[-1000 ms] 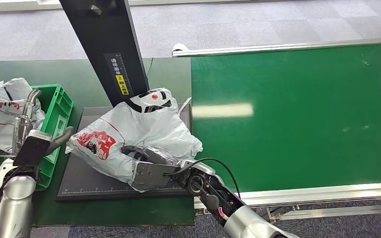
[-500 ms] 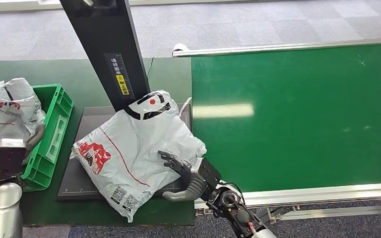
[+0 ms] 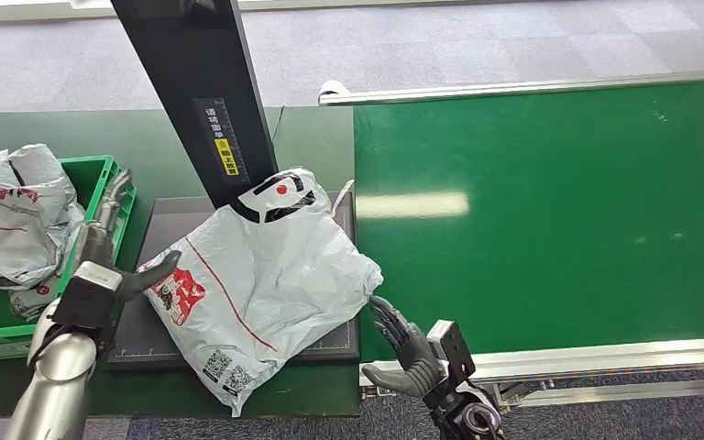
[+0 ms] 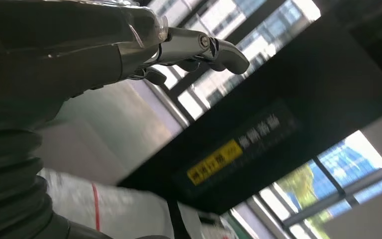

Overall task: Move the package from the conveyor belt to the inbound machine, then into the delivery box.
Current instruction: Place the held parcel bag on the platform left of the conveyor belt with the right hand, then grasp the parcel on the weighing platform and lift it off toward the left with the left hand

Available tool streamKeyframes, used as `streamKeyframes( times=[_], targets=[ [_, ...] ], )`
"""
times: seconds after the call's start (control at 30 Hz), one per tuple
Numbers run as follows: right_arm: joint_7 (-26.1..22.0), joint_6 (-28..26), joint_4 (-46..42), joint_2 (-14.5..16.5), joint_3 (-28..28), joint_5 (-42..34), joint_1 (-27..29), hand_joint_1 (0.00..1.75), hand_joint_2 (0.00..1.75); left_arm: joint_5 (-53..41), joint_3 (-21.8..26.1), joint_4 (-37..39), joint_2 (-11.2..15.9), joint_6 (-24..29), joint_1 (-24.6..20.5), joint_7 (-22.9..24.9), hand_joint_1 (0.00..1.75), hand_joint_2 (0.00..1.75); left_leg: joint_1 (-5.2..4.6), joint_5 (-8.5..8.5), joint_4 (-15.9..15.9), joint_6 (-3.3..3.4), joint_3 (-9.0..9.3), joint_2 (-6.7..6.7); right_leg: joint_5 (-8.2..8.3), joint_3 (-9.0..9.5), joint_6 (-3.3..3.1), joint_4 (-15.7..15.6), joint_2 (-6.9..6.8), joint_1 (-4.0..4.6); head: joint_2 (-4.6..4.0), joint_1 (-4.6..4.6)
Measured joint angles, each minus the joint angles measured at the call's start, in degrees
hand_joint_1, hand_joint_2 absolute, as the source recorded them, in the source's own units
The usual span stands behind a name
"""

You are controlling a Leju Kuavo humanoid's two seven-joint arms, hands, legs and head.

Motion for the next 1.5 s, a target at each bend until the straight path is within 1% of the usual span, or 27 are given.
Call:
streamKeyframes(
  times=[0.1, 0.2, 0.3, 0.43, 0.57, 0.7, 0.77, 0.87, 0.93, 1.13, 1.4, 1.43, 1.5],
  targets=[
    [0.7, 0.1, -2.1, 0.1, -2.2, 0.6, 1.8, 0.0, 1.75, 1.0, -5.1, 1.5, -0.6, -0.9, -0.7, 1.0, 0.0, 1.75, 0.0, -0.01, 0.0, 0.0, 0.0, 0.02, 0.0, -0.01, 0.0, 0.0, 0.01, 0.0, 0.0, -0.01],
    [1.3, 0.1, -4.1, 0.2, -3.9, 0.7, 3.1, 0.0, 1.75, 1.5, -9.2, 3.0, -1.4, -2.3, -1.4, 2.2, 0.0, 1.75, 0.0, -0.01, 0.0, -0.01, 0.0, 0.0, 0.0, -0.01, 0.0, 0.0, 0.01, 0.0, 0.0, -0.01],
    [1.9, 0.2, -6.1, 0.3, -5.0, 0.6, 4.3, 0.0, 1.75, 1.9, -12.4, 4.6, -2.4, -3.0, -1.5, 3.3, 0.0, 1.75, 0.0, -0.01, 0.0, -0.01, -0.01, 0.03, 0.0, -0.01, 0.0, 0.0, 0.02, 0.0, 0.0, -0.01],
    [2.7, 0.2, -7.7, 0.4, -5.9, 0.6, 5.1, 0.0, 1.75, 2.1, -15.2, 7.8, -3.0, -3.1, -1.6, 3.9, 0.0, 1.75, 0.0, -0.02, 0.0, -0.01, -0.01, 0.03, 0.0, -0.01, 0.0, 0.0, 0.02, 0.0, 0.0, 0.0],
    [2.8, 0.2, -8.0, 0.5, -6.1, 0.7, 5.2, 0.0, 1.75, 2.1, -16.4, 10.4, -3.0, -2.4, -1.5, 4.2, 0.0, 1.75, 0.0, -0.01, 0.0, -0.01, -0.02, 0.03, 0.0, 0.0, 0.0, 0.0, 0.02, 0.0, 0.0, 0.0],
    [2.8, 1.1, -8.3, 0.9, -6.2, 0.3, 5.1, 0.0, 1.75, 1.0, -16.5, 12.9, -3.0, 0.3, -0.9, 5.4, 0.0, 1.75, 0.01, -0.01, 0.0, -0.01, -0.02, 0.04, 0.0, 0.0, 0.0, 0.0, 0.02, 0.01, 0.0, -0.01],
    [2.8, 1.5, -8.3, 1.1, -6.2, 0.0, 5.0, 0.0, 1.75, -1.5, -16.5, 14.0, -3.0, 2.9, -0.6, 5.6, 0.0, 1.75, 0.01, -0.01, 0.0, -0.01, -0.03, 0.03, 0.0, 0.0, 0.0, 0.0, 0.01, 0.01, 0.0, -0.01],
    [2.8, 1.9, -8.3, 1.2, -6.1, -0.2, 4.5, 0.0, 1.75, -8.6, -17.0, 15.4, -2.8, 8.8, -0.5, 6.6, 0.0, 1.75, 0.01, -0.01, 0.0, -0.01, -0.03, 0.02, 0.0, 0.0, 0.0, 0.0, 0.01, 0.01, 0.0, 0.0],
    [2.8, 2.0, -8.3, 1.2, -6.1, -0.3, 4.2, 0.0, 1.75, -11.9, -17.3, 16.2, -2.7, 10.6, -0.5, 7.2, 0.0, 1.75, 0.01, -0.01, 0.0, -0.01, -0.03, 0.02, 0.0, 0.01, 0.0, 0.0, 0.01, 0.01, 0.0, -0.01],
    [2.5, 2.4, -7.5, 1.3, -5.8, -0.3, 2.8, 0.0, 1.75, -16.9, -18.6, 19.1, -3.0, 11.0, -0.9, 7.9, 0.0, 1.75, 0.0, -0.01, 0.0, -0.01, -0.02, 0.02, 0.0, 0.01, 0.0, 0.0, 0.01, 0.0, 0.0, -0.01],
    [2.2, 2.5, -5.8, 1.6, -5.5, -0.1, 1.6, 0.0, 1.75, -19.4, -20.0, 21.8, -3.5, 11.2, -2.2, 7.7, 0.0, 1.75, 0.01, -0.01, 0.0, -0.01, 0.01, 0.02, 0.0, 0.05, 0.0, 0.0, 0.0, 0.01, 0.0, -0.01],
    [2.1, 2.5, -5.6, 1.7, -5.4, 0.0, 1.4, 0.0, 1.75, -19.5, -20.3, 22.3, -3.6, 10.8, -2.5, 7.5, 0.09, 1.75, 0.01, -0.01, 0.0, -0.01, 0.02, 0.02, 0.0, 0.07, 0.0, 0.0, 0.0, 0.01, 0.0, -0.01],
    [2.1, 2.4, -5.3, 1.9, -5.4, 0.1, 0.9, 0.0, 1.75, -19.0, -21.0, 23.3, -3.9, 9.6, -3.2, 6.9, 0.93, 1.75, 0.0, -0.01, 0.0, -0.01, 0.05, 0.0, 0.0, 0.11, 0.0, 0.0, -0.01, 0.0, 0.0, -0.01]
  ],
)
